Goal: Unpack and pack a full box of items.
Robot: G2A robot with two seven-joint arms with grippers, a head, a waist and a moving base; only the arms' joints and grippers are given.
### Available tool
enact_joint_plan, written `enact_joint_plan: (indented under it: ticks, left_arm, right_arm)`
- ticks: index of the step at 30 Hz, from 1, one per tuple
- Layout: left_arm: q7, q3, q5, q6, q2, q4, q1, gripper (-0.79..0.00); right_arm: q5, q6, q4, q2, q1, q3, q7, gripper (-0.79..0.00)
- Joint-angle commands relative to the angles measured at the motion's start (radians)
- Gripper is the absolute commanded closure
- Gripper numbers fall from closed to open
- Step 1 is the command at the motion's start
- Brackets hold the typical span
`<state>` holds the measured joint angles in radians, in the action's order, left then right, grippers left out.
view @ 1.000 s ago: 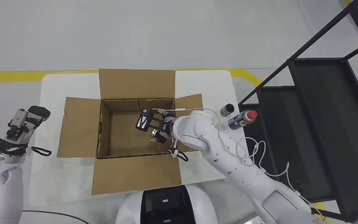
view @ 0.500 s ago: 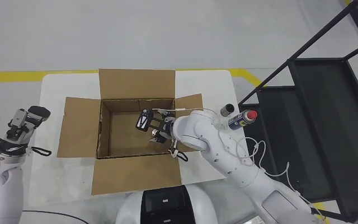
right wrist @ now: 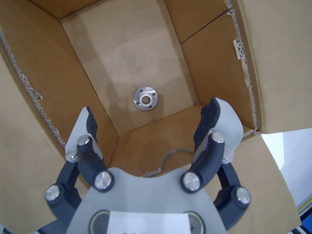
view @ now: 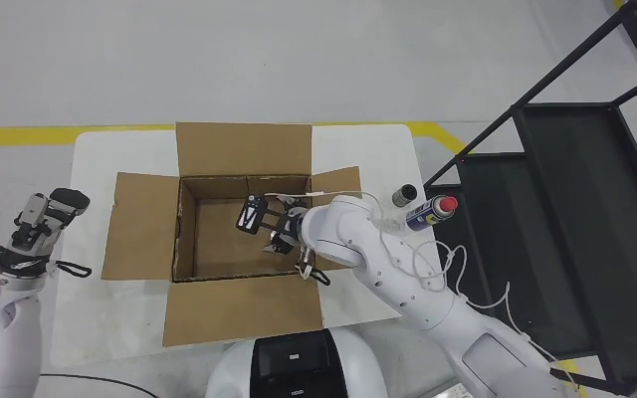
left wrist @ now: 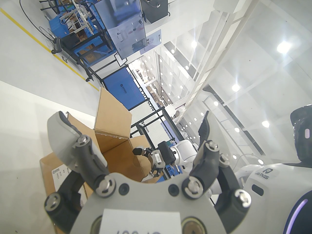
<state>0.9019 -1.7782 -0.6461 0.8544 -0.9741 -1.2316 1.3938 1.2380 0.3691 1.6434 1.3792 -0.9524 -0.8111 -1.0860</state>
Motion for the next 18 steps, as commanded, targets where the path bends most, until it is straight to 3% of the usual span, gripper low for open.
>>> enact_joint_plan:
  ticks: [1,9,18]
  left_arm:
    - [0.000,0.000,0.000,0.000,0.000,0.000,0.000,-0.785]
    - [0.000,0.000,0.000,0.000,0.000,0.000,0.000,-0.785]
    - [0.000,0.000,0.000,0.000,0.000,0.000,0.000,-0.785]
  right_arm:
    - [-0.005,-0.014,-0.014,0.005,0.015,0.010,-0.018,-0.785]
    - [-0.046,-0.060,-0.083,0.026,0.065,0.054,-0.102,-0.785]
    - [-0.090,-0.077,-0.177,0.054,0.127,0.101,-0.116,-0.785]
